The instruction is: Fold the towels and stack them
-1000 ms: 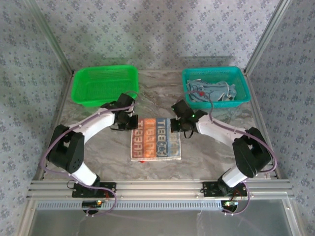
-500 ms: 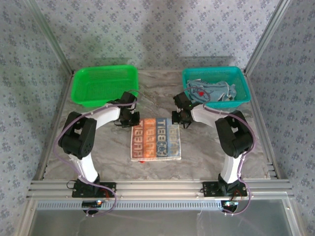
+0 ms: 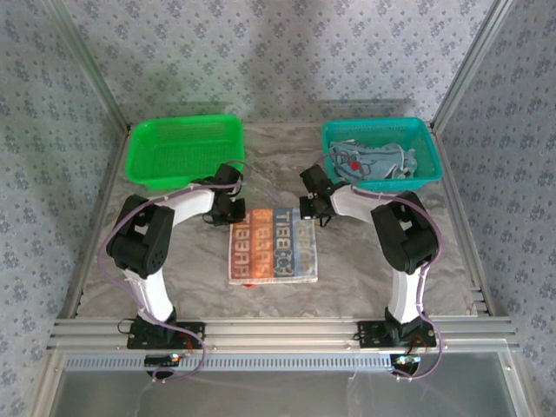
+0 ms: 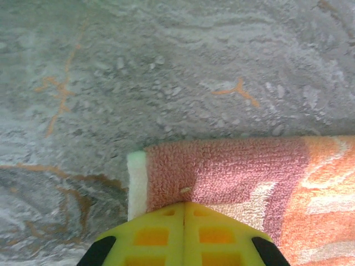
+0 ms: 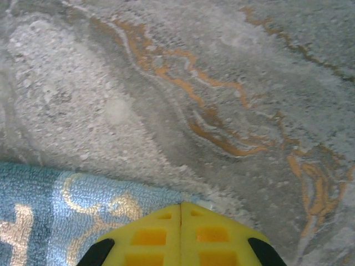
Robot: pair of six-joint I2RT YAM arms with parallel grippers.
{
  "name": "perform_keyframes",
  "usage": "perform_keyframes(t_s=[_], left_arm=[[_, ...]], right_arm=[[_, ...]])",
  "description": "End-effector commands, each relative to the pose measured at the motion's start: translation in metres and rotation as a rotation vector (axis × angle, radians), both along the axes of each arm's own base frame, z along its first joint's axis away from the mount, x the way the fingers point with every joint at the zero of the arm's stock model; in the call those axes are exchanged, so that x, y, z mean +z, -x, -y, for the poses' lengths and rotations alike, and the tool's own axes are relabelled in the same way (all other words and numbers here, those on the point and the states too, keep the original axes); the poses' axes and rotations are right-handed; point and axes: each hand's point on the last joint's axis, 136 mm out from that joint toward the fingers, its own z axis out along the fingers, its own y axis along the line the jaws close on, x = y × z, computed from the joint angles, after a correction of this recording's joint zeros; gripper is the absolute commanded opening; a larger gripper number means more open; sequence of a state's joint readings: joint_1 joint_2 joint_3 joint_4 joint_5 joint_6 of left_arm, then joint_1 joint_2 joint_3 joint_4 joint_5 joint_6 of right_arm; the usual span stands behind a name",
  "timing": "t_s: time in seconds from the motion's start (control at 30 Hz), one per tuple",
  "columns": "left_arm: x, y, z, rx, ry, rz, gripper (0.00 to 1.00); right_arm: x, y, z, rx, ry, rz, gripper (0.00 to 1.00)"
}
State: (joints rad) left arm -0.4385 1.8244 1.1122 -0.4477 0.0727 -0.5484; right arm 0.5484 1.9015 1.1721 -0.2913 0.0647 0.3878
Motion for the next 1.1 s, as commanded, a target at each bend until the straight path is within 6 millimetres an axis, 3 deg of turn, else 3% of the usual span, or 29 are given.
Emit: perform_keyframes(t_s=[0.0,0.23,0.43,0.47,0.53,0.8,1.07], left_arm=[[-0.016,0.034,-0.033,0.009,-0.121,-0.082,0.0],[-0.001,0.062,-0.046,0.004,-0.117,-0.07,0.03],[0.035,0.04,-0.033,0.02,-0.032,-0.003,0.23],[0.04,0.036,-0.033,0.036,-0.011,0.007,0.26],[0.047,0.029,-0.031,0.063,0.026,0.027,0.28],[0.027,0.021,-0.049,0.196,0.019,-0.042,0.29],[0.012,0.032,-0.054,0.211,-0.011,-0.1,0.35]], right_arm=[[-0.013,0.032,-0.006,0.047,0.039,-0.07,0.01],[-0.01,0.053,-0.026,0.06,0.022,-0.068,0.02],[0.021,0.039,-0.033,0.049,-0.026,-0.043,0.12],[0.037,0.028,-0.038,0.041,-0.051,-0.014,0.16],[0.046,0.021,-0.036,0.016,-0.075,-0.005,0.21],[0.039,0.008,-0.028,-0.095,-0.133,-0.051,0.3],[0.021,0.011,-0.027,-0.141,-0.147,-0.101,0.34]])
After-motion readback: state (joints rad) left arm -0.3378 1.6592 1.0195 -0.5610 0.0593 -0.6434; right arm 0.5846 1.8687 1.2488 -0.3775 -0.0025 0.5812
